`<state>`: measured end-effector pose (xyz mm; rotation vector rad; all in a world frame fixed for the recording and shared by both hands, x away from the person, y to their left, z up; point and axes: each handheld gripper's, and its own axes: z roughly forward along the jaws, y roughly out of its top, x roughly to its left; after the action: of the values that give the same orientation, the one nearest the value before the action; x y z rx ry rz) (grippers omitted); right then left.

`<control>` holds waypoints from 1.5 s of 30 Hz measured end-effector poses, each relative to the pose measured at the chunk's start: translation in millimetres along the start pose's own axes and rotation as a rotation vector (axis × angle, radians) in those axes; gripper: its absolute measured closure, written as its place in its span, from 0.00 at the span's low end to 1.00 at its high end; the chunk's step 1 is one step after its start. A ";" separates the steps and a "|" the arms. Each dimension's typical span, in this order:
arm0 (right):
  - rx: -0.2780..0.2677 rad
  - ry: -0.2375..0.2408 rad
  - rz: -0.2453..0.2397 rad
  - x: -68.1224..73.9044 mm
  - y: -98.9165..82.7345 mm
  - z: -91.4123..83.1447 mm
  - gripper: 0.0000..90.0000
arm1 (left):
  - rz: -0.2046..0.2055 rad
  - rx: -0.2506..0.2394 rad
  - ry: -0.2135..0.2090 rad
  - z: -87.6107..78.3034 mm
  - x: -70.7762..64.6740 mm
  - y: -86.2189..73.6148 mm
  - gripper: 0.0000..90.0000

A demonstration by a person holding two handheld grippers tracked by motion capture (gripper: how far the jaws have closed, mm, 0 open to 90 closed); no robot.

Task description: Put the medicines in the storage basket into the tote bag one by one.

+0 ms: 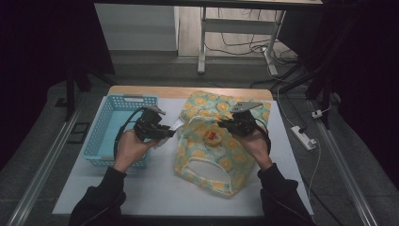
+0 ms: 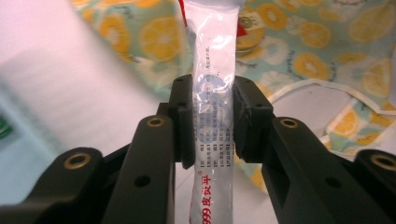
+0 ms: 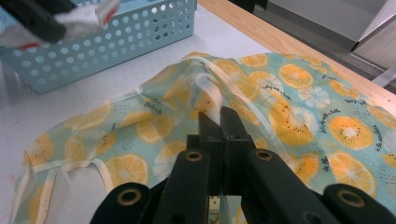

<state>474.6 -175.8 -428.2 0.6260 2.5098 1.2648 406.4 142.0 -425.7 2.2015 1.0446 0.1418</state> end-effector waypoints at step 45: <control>-0.020 0.008 -0.011 5.6 4.4 -3.7 0.99 | 0.051 0.030 -0.038 114.7 -28.9 55.9 0.79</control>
<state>469.3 -173.3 -422.6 0.6036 2.5007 1.2890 465.2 34.9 -472.4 2.2505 0.9758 0.1069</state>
